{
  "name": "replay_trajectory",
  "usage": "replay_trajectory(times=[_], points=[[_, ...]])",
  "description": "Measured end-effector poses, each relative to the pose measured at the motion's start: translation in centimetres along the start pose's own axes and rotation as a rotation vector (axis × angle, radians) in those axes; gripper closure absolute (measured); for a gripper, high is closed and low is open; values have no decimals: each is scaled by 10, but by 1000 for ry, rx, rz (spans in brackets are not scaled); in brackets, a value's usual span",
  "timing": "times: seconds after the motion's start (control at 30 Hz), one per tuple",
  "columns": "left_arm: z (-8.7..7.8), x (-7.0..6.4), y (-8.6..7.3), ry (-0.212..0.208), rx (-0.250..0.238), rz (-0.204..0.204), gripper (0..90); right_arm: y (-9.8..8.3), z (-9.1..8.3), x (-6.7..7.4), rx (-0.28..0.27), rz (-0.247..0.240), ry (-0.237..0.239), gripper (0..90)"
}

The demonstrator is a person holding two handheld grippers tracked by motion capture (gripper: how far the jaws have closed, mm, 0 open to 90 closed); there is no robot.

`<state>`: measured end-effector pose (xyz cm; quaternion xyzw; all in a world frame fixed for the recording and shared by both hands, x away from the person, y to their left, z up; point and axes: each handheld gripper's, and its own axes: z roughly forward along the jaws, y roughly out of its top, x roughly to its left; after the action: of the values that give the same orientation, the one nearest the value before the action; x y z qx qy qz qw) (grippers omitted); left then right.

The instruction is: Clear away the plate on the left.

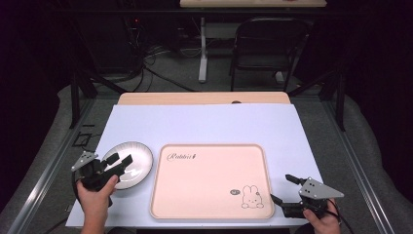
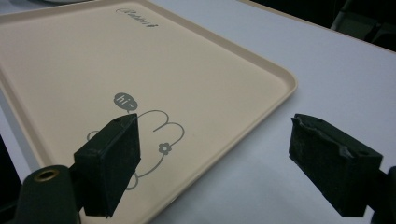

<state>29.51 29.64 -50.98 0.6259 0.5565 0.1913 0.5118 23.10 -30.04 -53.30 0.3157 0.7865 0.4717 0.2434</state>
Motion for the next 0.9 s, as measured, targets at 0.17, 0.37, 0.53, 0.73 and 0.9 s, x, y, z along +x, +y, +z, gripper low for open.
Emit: replay_trajectory(times=[0.17, 0.37, 0.53, 0.73, 0.9], points=[[-10, 15, 2, 33, -7, -39, 376, 0, 0, 0, -1, 1, 0, 159], [-20, 29, 3, 101, -2, -35, 382, 0, 0, 0, 1, 2, 1, 159], [-28, 46, 0, 152, 2, -65, 384, 0, 0, 0, 2, 2, 2, 159], [-31, 56, -3, 160, -17, -81, 395, 0, 0, 0, 1, 1, 2, 159], [-31, 62, -5, 163, -24, -96, 390, 0, 0, 0, 3, 0, 2, 159]])
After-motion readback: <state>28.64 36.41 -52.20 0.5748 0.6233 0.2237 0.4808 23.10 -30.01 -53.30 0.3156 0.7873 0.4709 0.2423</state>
